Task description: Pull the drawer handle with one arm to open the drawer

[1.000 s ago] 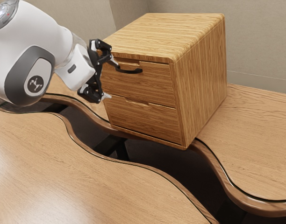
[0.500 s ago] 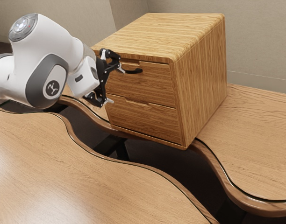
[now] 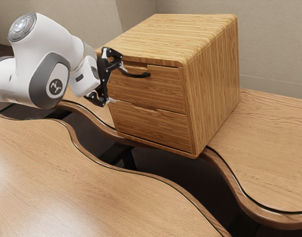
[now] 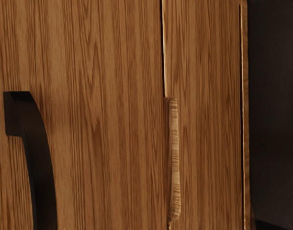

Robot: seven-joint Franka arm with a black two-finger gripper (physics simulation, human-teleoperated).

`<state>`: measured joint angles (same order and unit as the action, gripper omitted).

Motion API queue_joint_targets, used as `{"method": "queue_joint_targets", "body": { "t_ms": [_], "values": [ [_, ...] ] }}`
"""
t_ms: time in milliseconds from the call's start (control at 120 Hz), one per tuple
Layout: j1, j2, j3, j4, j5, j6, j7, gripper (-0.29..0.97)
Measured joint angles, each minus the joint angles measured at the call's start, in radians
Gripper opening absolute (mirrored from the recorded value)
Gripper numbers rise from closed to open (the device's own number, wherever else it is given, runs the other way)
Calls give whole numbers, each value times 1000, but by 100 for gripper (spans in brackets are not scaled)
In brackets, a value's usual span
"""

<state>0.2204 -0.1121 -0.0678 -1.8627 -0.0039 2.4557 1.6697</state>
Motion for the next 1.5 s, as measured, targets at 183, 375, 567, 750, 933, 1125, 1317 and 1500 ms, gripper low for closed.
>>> {"method": "queue_joint_targets", "body": {
  "t_ms": [183, 375, 567, 750, 933, 1125, 1317, 1500],
  "values": [
    [2, 38, 0, 33, -7, 4, 16, 68],
    [3, 57, -5, 41, -18, 10, 27, 68],
    [-12, 60, -9, 40, -25, 12, 31, 68],
    [-17, 60, -3, 32, -24, 11, 33, 69],
    [-13, 24, -1, -9, -23, 7, 33, 67],
    [3, -35, 5, -73, -25, 0, 32, 70],
    [2, -97, 3, -134, -26, -3, 27, 67],
    [2, -172, 3, -204, -27, -5, 24, 66]
  ]
}}
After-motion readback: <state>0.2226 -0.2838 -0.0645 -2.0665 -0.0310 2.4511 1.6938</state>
